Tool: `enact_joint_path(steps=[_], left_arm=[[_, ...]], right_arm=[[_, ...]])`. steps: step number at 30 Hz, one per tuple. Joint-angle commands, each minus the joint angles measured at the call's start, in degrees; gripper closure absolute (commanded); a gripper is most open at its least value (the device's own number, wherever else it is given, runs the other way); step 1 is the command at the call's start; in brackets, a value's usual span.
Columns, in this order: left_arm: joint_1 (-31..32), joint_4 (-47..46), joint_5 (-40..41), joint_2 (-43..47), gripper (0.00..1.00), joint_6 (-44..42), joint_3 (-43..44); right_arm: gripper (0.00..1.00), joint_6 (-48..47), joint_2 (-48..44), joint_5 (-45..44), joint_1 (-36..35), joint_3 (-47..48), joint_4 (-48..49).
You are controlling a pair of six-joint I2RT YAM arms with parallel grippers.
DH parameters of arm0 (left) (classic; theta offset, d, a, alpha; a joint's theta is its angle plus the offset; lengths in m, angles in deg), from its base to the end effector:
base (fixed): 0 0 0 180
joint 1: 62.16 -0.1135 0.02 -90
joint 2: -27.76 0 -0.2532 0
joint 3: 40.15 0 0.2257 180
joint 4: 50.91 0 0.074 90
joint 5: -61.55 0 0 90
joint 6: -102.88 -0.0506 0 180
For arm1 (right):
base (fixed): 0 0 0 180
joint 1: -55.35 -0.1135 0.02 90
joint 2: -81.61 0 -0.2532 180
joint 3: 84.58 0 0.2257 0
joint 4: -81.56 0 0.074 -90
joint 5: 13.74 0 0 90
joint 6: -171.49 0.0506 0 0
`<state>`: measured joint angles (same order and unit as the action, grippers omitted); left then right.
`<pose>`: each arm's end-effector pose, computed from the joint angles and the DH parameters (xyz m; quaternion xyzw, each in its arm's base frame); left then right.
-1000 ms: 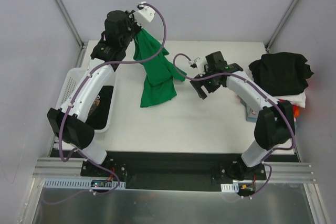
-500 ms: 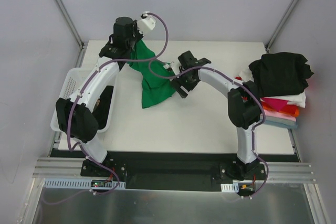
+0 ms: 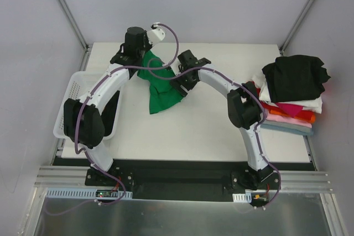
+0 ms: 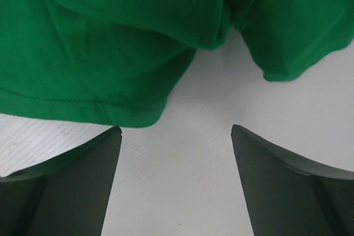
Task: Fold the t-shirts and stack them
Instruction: Move the tshirt to the center of the board
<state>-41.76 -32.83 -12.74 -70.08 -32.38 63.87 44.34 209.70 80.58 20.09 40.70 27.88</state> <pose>0.3788 -0.1262 0.3633 0.3447 0.6931 0.2380 0.5866 0.3818 0.2746 0.1979 -0.5740 0.7657 0.0313 0.2886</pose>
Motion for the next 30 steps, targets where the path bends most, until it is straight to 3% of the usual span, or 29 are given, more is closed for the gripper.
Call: enact_joint_path(steps=[1,6,12,26,30], left_arm=[[-0.1,-5.7,2.9,-1.7,1.00,-1.7,-2.0],[-0.2,-7.2,3.2,-2.6,1.00,-1.2,-4.2],[-0.1,-7.8,3.4,-2.7,1.00,-1.2,-4.5],[-0.1,-9.9,4.0,-1.5,1.00,-2.0,-7.6],[-0.1,-10.4,4.1,-1.4,1.00,-2.1,-7.8]], right_arm=[[0.17,-0.2,2.1,2.7,-1.7,4.1,-0.1],[0.20,0.3,3.6,4.2,-2.7,5.9,-0.8],[0.33,-0.2,3.7,3.8,-3.1,5.6,-0.9],[0.37,-2.8,2.6,2.4,-1.6,0.0,0.8],[0.46,-3.0,2.6,2.5,-1.5,-0.8,1.3]])
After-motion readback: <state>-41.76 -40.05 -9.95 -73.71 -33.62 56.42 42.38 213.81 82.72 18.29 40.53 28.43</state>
